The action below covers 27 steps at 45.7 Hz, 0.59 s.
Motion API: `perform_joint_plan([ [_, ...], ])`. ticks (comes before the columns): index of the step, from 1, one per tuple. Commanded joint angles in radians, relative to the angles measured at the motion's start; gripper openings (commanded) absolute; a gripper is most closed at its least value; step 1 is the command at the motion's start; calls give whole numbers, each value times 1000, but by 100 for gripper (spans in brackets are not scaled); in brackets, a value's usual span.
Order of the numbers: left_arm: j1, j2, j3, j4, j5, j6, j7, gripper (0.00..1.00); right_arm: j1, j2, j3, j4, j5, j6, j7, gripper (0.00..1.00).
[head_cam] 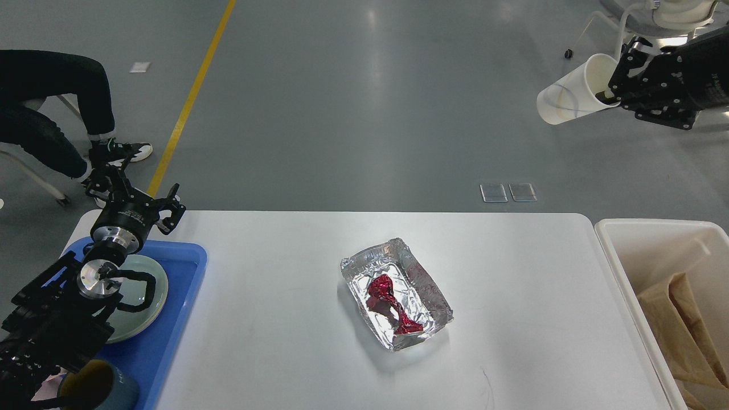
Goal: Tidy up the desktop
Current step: 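Lift the paper cup and drop it into the white bin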
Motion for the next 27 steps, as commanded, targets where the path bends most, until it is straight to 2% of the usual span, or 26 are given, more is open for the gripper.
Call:
perform_joint_plan([
  [1,0,0,0,0,0,0,0,97,-169,-35,7,-101,3,-91,0,0],
  [14,0,0,0,0,0,0,0,97,-621,-79,38,-339,9,-303,0,0],
  [16,0,0,0,0,0,0,0,97,-734,-79,56,-373,9,-359,0,0],
  [20,0,0,0,0,0,0,0,97,-856,-79,99,-389,9,-435,0,0],
  [21,0,0,0,0,0,0,0,97,-887,-79,108,-396,9,-455,0,9],
  [22,0,0,0,0,0,0,0,97,-917,-79,121,-407,9,-475,0,27],
  [25,0,0,0,0,0,0,0,97,-997,-73,162,-468,9,-548,2,95],
  [26,0,0,0,0,0,0,0,97,-1020,-72,182,-491,9,-568,0,100],
  [27,0,0,0,0,0,0,0,97,-1045,-70,202,-505,9,-576,0,100],
])
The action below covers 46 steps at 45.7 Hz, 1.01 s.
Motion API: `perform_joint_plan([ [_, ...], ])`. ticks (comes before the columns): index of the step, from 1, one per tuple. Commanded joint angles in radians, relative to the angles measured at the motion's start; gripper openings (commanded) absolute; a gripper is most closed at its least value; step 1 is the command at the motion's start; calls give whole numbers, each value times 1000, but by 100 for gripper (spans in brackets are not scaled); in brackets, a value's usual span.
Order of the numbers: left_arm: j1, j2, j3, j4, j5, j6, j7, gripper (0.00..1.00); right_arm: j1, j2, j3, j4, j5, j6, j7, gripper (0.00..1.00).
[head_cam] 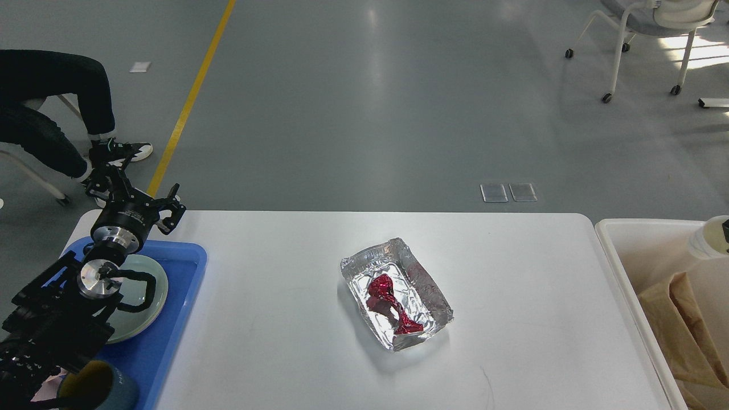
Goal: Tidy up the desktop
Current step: 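Lift the paper cup and drop it into the white bin, then swing the right gripper back over the table toward the foil tray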
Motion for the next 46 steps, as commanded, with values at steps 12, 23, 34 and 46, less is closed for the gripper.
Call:
perform_joint_plan([
  [12,0,0,0,0,0,0,0,97,-287,13,208,-125,-2,-117,1,100],
  [23,0,0,0,0,0,0,0,97,-107,28,196,-53,-2,-91,3,100],
  [34,0,0,0,0,0,0,0,97,281,123,66,70,-20,149,0,100],
  [46,0,0,0,0,0,0,0,97,591,332,-19,97,-20,525,1,100],
])
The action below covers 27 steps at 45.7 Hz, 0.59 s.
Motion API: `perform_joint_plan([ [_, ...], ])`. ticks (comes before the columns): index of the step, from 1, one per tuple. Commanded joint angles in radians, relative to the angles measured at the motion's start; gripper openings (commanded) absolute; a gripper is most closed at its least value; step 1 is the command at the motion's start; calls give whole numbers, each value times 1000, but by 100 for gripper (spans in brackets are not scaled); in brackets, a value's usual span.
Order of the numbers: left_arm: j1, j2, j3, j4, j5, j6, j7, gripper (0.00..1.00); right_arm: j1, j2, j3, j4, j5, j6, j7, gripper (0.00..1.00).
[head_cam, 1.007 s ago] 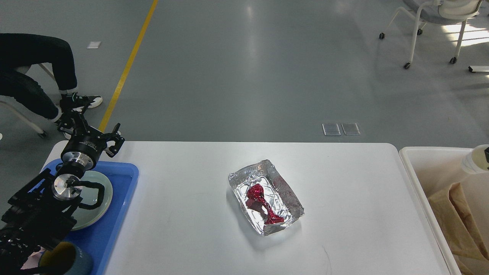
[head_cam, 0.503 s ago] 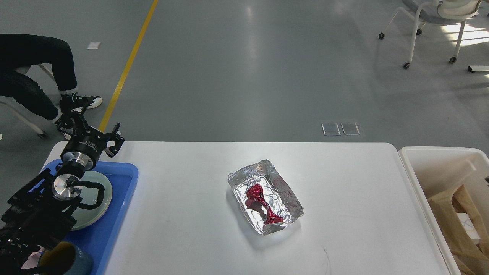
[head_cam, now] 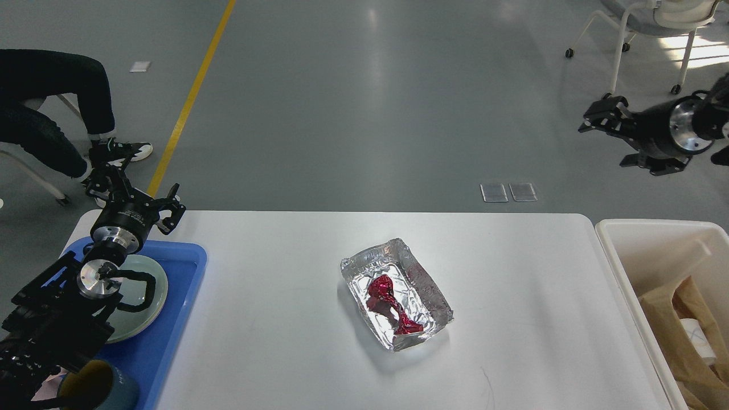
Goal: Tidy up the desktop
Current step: 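Swing the right gripper back over the table toward the foil tray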
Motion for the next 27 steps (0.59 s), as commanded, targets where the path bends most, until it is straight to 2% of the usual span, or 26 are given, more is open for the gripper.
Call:
perform_joint_plan([
  [1,0,0,0,0,0,0,0,97,130,88,-19,22,1,199,2,100],
  [5,0,0,0,0,0,0,0,97,202,147,-19,43,-1,301,2,100],
  [10,0,0,0,0,0,0,0,97,308,173,-13,105,1,371,2,100],
  [22,0,0,0,0,0,0,0,97,567,167,-4,302,4,392,3,100],
  [27,0,0,0,0,0,0,0,97,589,171,-2,324,6,392,5,100],
])
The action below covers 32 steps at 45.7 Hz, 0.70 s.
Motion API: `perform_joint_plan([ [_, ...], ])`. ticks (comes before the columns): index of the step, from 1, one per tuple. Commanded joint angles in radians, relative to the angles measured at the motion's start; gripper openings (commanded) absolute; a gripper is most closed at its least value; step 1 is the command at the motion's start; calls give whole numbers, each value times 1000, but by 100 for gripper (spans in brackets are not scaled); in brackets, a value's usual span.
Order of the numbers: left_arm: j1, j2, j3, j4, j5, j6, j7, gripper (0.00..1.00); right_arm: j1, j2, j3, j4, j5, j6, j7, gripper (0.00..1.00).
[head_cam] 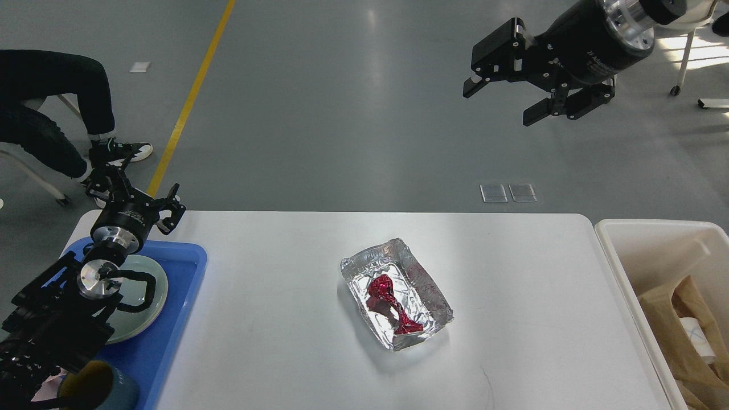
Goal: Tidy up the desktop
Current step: 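Swing the right gripper back over the table toward the foil tray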
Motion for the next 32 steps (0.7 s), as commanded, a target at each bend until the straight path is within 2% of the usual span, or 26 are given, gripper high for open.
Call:
perform_joint_plan([
  [1,0,0,0,0,0,0,0,97,26,5,2,27,2,0,0,100],
  [7,0,0,0,0,0,0,0,97,-59,32,5,29,2,-11,0,100],
  [20,0,0,0,0,0,0,0,97,-379,88,2,15,0,-41,-3,100],
  [28,0,0,0,0,0,0,0,97,-494,89,5,15,-1,-146,-5,100],
  [32,0,0,0,0,1,0,0,97,-529,91,6,13,-1,-164,-5,100],
])
